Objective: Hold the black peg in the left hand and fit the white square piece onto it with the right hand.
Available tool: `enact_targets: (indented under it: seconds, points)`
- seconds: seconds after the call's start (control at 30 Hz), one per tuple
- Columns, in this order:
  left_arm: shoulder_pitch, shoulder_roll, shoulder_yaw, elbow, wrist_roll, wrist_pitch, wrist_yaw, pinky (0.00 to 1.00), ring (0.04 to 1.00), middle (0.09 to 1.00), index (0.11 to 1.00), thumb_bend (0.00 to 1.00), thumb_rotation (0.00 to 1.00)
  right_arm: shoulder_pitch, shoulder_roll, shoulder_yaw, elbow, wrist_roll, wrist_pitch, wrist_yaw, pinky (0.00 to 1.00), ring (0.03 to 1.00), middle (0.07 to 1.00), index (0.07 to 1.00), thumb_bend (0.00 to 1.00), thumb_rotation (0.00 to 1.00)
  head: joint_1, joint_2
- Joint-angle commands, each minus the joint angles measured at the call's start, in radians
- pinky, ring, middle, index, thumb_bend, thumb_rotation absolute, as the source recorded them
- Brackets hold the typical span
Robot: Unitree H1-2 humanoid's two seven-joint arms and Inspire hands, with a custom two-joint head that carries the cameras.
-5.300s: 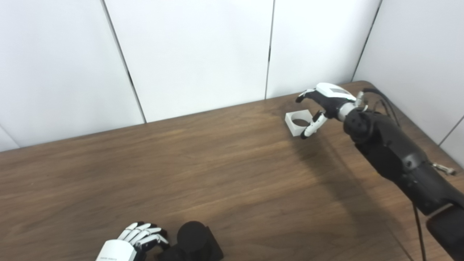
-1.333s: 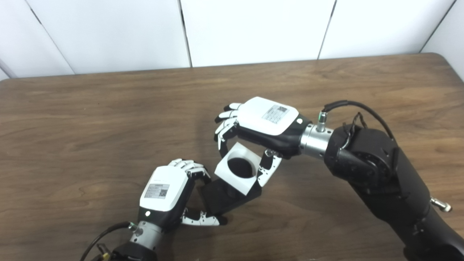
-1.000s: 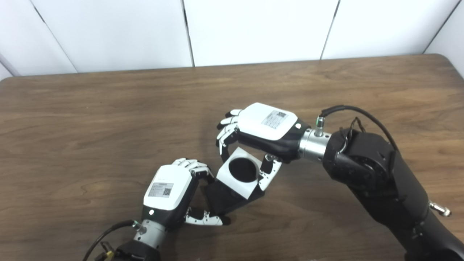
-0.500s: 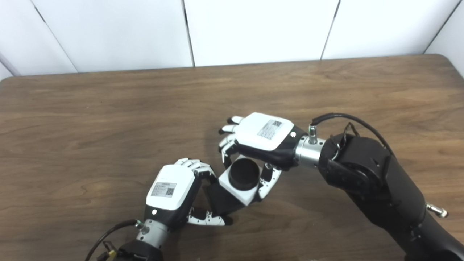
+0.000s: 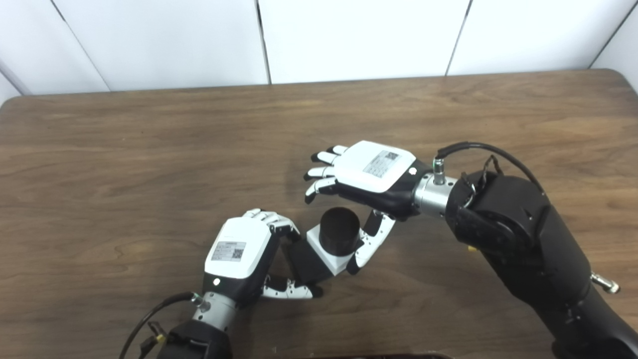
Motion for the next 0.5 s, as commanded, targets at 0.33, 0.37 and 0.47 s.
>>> enact_targets:
  seconds: [0.33, 0.37, 0.47]
  points:
    - [0.016, -0.039, 0.05, -0.034, 0.003, 0.049, 0.02, 0.85, 0.83, 0.861, 0.948, 1.0, 0.71, -0.016, 0.011, -0.065, -0.03, 0.008, 0.019, -0.027, 1.0, 1.0, 0.916, 0.777, 1.0, 0.54, 0.011, -0.007]
    - [0.018, -0.041, 0.053, -0.041, -0.007, 0.049, 0.022, 0.84, 0.828, 0.866, 0.957, 1.0, 0.72, -0.016, 0.012, -0.067, -0.028, 0.008, 0.021, -0.026, 1.0, 1.0, 0.916, 0.776, 1.0, 0.54, 0.011, -0.007]
    - [0.028, -0.053, 0.071, -0.067, -0.054, 0.049, 0.033, 0.82, 0.825, 0.871, 0.962, 1.0, 0.7, -0.016, 0.013, -0.077, -0.021, 0.012, 0.025, -0.03, 1.0, 1.0, 0.915, 0.773, 1.0, 0.54, 0.015, -0.01]
